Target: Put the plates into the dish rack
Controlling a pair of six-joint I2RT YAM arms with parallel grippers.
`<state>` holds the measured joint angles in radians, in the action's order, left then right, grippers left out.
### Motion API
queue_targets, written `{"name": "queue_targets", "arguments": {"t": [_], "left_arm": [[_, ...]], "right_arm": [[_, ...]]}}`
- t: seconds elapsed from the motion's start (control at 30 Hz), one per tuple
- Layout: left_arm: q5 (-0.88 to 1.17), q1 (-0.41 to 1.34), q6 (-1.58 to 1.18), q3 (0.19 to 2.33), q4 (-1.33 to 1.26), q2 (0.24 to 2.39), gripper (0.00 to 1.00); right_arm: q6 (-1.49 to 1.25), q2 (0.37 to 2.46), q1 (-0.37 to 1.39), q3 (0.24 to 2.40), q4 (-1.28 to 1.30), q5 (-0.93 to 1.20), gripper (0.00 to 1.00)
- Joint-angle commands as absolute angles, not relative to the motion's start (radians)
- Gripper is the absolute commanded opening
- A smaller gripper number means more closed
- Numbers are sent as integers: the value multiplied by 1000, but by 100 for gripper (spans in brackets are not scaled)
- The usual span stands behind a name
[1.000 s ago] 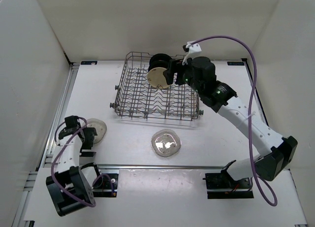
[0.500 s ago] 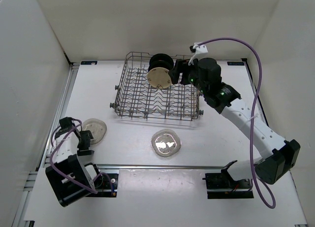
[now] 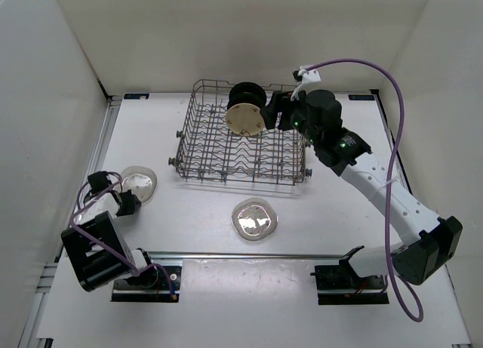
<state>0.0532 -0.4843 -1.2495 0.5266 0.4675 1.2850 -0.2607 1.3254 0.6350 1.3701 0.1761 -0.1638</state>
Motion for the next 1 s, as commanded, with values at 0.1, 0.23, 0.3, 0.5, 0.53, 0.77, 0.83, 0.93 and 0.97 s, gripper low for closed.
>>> {"name": "queue_targets", "arguments": {"t": [0.1, 0.23, 0.3, 0.5, 0.53, 0.77, 0.83, 0.93, 0.97], "left_arm": [[0, -488, -1209, 479, 497, 1306, 10], [18, -488, -1209, 590, 497, 1154, 10], [9, -479, -1232, 671, 497, 1099, 10], [-107, -393, -1097, 1102, 497, 1057, 10], [-127, -373, -1010, 1155, 497, 1069, 10], [-101, -154, -640, 1414, 497, 1262, 10], [-91, -97, -565, 1460, 497, 1296, 10], [-45, 3, -404, 1517, 497, 1365, 10], [-44, 58, -365, 1529, 497, 1379, 10]], "right_arm": [[-259, 1282, 630, 1367, 144, -155, 71], [-259, 1273, 630, 1356, 155, -155, 70], [-259, 1273, 630, 1356, 164, -155, 70], [-259, 1273, 630, 1356, 184, -155, 68], [-259, 1273, 630, 1356, 193, -164, 68], [-250, 1273, 630, 1328, 212, -164, 68], [-250, 1273, 630, 1318, 236, -164, 68], [-250, 1273, 630, 1307, 264, -164, 68], [-250, 1273, 630, 1307, 264, -164, 68]]}}
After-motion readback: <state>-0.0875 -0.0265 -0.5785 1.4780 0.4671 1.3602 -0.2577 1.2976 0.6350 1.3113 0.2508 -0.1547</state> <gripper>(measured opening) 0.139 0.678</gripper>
